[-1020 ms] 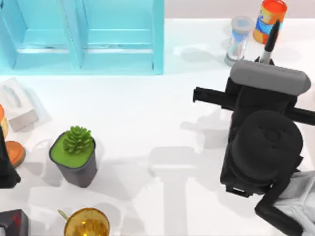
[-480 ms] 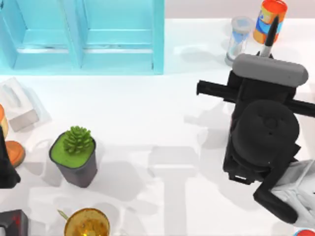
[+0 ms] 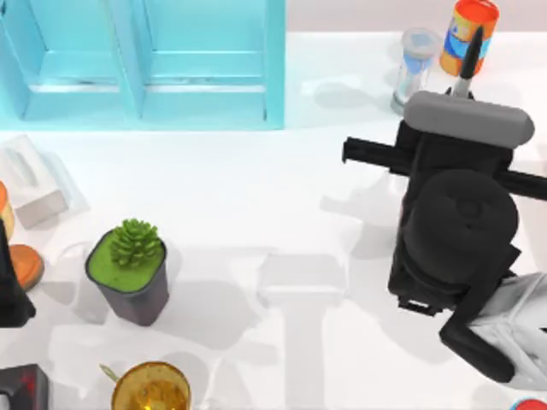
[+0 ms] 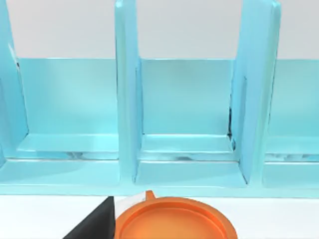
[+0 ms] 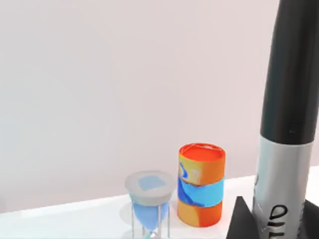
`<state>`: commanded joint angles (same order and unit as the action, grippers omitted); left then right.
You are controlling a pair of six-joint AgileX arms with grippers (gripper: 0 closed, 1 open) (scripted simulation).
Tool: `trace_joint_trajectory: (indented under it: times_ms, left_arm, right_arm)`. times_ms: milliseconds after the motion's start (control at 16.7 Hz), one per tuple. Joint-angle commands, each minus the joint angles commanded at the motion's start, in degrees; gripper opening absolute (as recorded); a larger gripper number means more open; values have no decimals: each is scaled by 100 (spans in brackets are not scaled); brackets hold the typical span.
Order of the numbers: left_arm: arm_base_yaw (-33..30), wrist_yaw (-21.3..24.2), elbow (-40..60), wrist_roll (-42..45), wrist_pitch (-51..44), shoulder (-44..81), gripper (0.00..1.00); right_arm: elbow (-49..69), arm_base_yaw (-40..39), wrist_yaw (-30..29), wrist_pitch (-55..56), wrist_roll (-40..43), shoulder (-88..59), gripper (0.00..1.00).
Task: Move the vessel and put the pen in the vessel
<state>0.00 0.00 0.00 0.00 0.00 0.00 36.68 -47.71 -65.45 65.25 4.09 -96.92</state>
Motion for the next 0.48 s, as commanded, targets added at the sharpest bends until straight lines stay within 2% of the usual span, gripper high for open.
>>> trace_joint_trajectory:
  times_ms: [480]
  left_arm:
    - [0, 0, 0, 0, 0, 0, 100]
  right_arm:
    - [0, 0, 0, 0, 0, 0, 75]
